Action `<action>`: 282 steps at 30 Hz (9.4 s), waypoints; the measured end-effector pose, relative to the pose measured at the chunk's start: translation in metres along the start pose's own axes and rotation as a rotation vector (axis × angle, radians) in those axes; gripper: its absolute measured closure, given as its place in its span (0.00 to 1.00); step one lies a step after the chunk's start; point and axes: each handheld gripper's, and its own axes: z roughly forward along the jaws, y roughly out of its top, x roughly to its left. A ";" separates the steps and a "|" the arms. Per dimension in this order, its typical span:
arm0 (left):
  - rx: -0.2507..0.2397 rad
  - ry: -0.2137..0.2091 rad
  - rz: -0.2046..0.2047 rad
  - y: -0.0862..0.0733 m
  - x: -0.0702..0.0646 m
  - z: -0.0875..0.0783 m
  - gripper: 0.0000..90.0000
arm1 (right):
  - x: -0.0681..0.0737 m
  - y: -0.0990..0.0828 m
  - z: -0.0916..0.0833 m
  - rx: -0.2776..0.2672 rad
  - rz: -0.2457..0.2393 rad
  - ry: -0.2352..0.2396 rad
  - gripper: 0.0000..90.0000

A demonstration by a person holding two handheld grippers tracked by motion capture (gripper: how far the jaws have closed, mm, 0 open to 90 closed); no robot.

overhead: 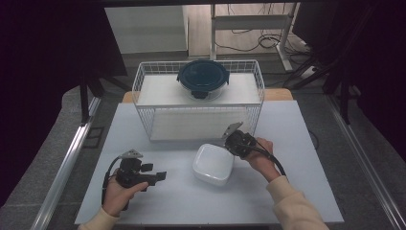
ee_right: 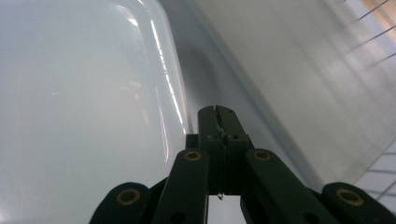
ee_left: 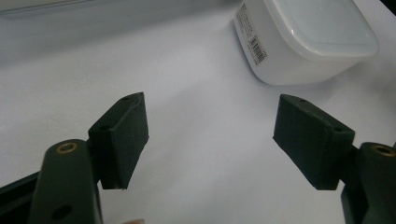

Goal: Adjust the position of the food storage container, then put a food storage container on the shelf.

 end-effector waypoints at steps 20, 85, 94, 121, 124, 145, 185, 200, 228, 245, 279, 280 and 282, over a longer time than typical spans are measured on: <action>0.001 0.006 -0.008 -0.001 0.001 0.001 0.29 | 0.034 -0.034 -0.023 -0.080 0.129 0.163 1.00; -0.069 -0.035 -0.038 0.001 0.000 -0.017 0.29 | 0.046 -0.072 -0.052 -0.372 0.593 0.263 0.29; -0.051 -0.147 -0.112 -0.002 -0.005 -0.007 0.29 | 0.056 -0.069 -0.045 -0.375 0.643 0.350 0.32; 0.038 -0.336 -0.313 -0.003 -0.004 0.034 0.38 | 0.078 -0.049 -0.012 -0.289 0.777 0.463 0.48; 0.042 -0.359 -0.339 -0.004 -0.003 0.038 0.40 | 0.079 -0.050 -0.011 -0.284 0.785 0.476 0.51; -0.013 -0.379 -0.319 -0.006 -0.014 0.023 0.82 | 0.077 -0.060 -0.017 -0.307 0.886 0.588 0.82; -0.185 -0.331 -0.027 0.047 -0.053 -0.033 0.89 | 0.063 -0.025 -0.091 -0.512 0.585 0.386 0.89; -0.254 -0.341 0.049 0.111 -0.065 -0.060 0.89 | 0.025 0.007 -0.139 -0.583 0.530 0.336 0.89; -0.296 -0.308 0.088 0.177 -0.066 -0.085 0.89 | -0.016 0.059 -0.174 -0.597 0.490 0.269 0.88; -0.306 -0.319 0.109 0.230 -0.066 -0.108 0.89 | -0.046 0.096 -0.205 -0.598 0.476 0.244 0.88; -0.208 -0.392 -0.085 0.312 -0.007 -0.072 0.89 | -0.132 0.144 -0.174 -0.496 0.655 0.325 0.86; -0.207 -0.399 -0.106 0.315 -0.005 -0.070 0.89 | -0.135 0.145 -0.172 -0.492 0.668 0.332 0.85; -0.203 -0.403 -0.159 0.319 0.000 -0.065 0.89 | -0.141 0.147 -0.168 -0.486 0.688 0.346 0.84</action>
